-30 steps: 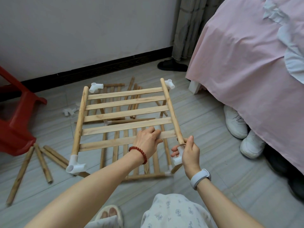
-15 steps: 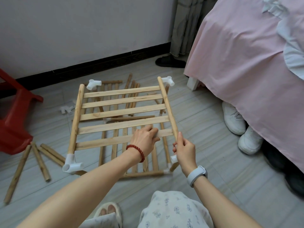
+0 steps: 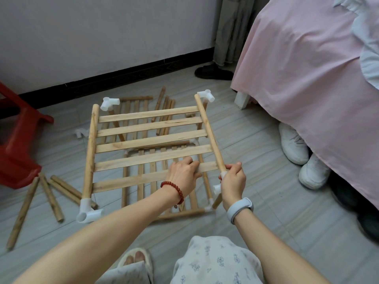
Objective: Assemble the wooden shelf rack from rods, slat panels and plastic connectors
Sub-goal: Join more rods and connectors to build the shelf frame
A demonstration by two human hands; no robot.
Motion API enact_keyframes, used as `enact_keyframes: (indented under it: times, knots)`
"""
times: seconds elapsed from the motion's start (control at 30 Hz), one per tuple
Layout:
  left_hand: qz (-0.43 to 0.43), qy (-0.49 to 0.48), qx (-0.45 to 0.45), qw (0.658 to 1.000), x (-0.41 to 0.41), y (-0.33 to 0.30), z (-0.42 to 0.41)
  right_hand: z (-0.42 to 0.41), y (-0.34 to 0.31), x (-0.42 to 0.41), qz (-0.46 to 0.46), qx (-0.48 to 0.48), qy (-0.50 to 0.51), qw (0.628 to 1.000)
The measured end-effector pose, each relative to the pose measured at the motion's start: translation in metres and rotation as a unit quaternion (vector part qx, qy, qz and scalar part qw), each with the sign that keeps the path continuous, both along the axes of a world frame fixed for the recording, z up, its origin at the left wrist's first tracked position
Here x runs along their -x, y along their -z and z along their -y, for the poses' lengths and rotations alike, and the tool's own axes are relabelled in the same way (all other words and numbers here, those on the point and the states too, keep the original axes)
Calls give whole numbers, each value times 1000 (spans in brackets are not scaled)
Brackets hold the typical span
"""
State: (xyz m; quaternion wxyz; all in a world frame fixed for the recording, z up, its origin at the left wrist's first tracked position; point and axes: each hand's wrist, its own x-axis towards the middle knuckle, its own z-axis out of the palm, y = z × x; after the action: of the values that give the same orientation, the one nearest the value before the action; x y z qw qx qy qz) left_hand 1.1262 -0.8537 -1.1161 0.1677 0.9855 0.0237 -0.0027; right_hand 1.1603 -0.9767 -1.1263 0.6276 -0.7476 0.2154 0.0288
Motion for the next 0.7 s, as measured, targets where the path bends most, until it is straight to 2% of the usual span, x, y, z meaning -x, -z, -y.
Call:
enact_keyframes:
  times: [0.1,0.27,0.37,0.47,0.6,0.7]
  knots:
    - [-21,22,-7,1000,-2,-3,3,2,4,-4,-3,23,7,1000]
    - [-88,65,-6,994,1,-13,-5,16,-7,-13,-33,37,-199,979]
    - [-109,84,-43,990,10,-17,-7,13,-26,-17,-64,29,-266,962]
    - [-93,72,-69,991,14,-15,3,10,-26,-18,-65,43,-299,951]
    - [-64,61,-58,994,10,-10,7,11,-14,-19,-4,103,-294,950]
    - [-82,61,-53,993,7,-12,7,11,-15,-19,28,157,-305,939]
